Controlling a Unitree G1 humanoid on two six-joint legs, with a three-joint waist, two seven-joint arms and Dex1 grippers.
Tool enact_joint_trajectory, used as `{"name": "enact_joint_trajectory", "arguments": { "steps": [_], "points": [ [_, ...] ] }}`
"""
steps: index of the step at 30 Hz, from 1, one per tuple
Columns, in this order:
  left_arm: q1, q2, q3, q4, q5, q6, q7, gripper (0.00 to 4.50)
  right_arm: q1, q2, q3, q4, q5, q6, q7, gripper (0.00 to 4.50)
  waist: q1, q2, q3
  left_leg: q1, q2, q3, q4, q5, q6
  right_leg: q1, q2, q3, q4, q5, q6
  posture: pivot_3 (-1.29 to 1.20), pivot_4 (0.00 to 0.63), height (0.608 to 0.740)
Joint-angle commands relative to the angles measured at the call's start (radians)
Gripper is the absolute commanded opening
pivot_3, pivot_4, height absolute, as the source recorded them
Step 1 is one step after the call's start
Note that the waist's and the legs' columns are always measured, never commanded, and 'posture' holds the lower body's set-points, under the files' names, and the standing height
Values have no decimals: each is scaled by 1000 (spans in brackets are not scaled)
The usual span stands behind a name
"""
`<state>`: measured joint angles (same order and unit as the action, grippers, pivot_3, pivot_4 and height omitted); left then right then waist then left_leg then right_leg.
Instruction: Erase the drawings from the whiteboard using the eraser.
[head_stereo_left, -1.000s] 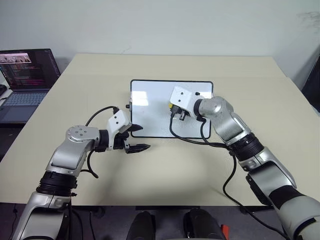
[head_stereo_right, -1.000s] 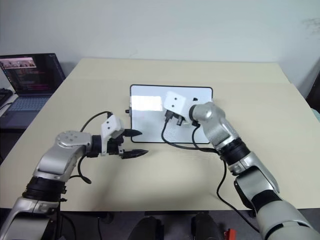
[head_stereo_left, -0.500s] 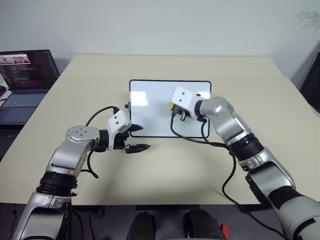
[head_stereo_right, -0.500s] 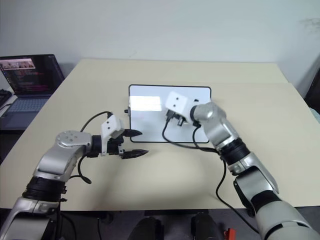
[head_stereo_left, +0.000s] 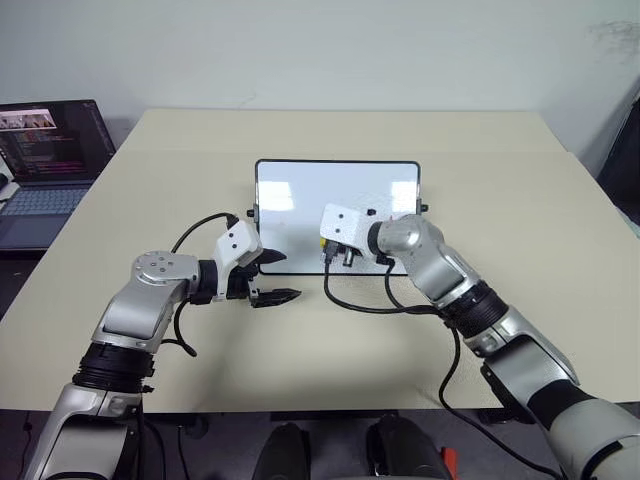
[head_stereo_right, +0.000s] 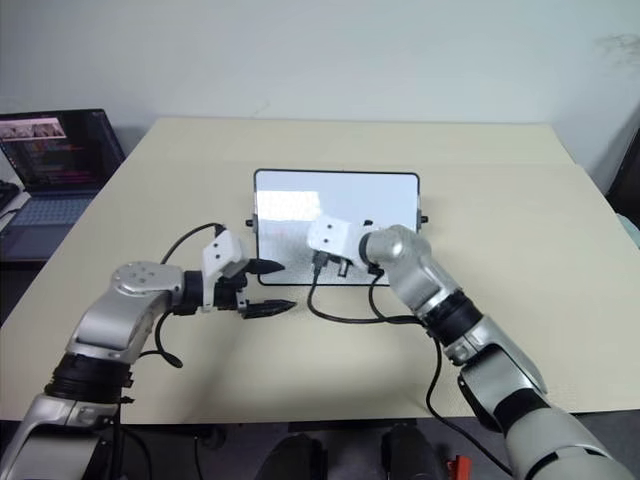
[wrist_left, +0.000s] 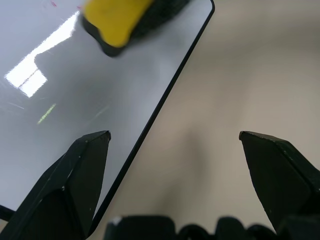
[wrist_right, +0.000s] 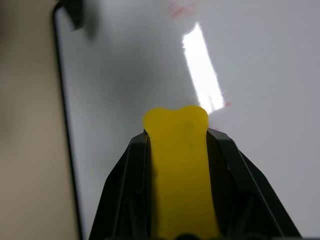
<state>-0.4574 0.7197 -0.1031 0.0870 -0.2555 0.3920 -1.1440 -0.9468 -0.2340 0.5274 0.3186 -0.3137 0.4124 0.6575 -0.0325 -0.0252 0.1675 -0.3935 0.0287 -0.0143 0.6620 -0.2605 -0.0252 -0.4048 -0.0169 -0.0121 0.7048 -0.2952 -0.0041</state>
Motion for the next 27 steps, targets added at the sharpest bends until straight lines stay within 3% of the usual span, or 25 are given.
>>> {"name": "enact_joint_trajectory", "arguments": {
  "steps": [1, 9, 15, 20, 27],
  "points": [
    [-6, 8, 18, -21, -11, 1, -1, 4500, -34, -13, -48, 50, -33, -26, -66, 1156, 1, 0, 0, 0, 0, 0, 0, 0, 0, 0, 0, 0, 0, 0, 0, 0, 150, 740],
    [-7, 5, 17, -21, -10, 1, 0, 4500, 29, -64, 17, -8, -48, 10, 87, 1155, 4, 0, 0, -1, 0, 0, 0, 0, 0, 0, -1, 0, -2, 0, 0, 0, 150, 740],
    [-11, 3, 15, -17, -9, -1, -2, 4500, 32, -86, 24, -17, -76, 3, 95, 1155, 3, 0, 0, -1, 0, -1, 0, 0, 0, 0, 0, -1, -2, 0, 0, 0, 150, 740],
    [-15, 1, 12, -16, -8, -3, -3, 4500, -16, -60, -21, 32, -86, -45, -10, 1154, 2, 0, 0, -1, 0, 0, 0, 0, 0, 0, 0, 0, -2, 0, 0, 0, 150, 740],
    [-20, -5, 19, -24, -12, -5, 5, 4500, 57, 6, -175, -122, 85, 95, 27, 1153, 4, 0, 0, -2, 0, -1, 0, 0, 0, 0, 0, -1, -2, 0, -1, 0, 150, 740]
  ]
}}
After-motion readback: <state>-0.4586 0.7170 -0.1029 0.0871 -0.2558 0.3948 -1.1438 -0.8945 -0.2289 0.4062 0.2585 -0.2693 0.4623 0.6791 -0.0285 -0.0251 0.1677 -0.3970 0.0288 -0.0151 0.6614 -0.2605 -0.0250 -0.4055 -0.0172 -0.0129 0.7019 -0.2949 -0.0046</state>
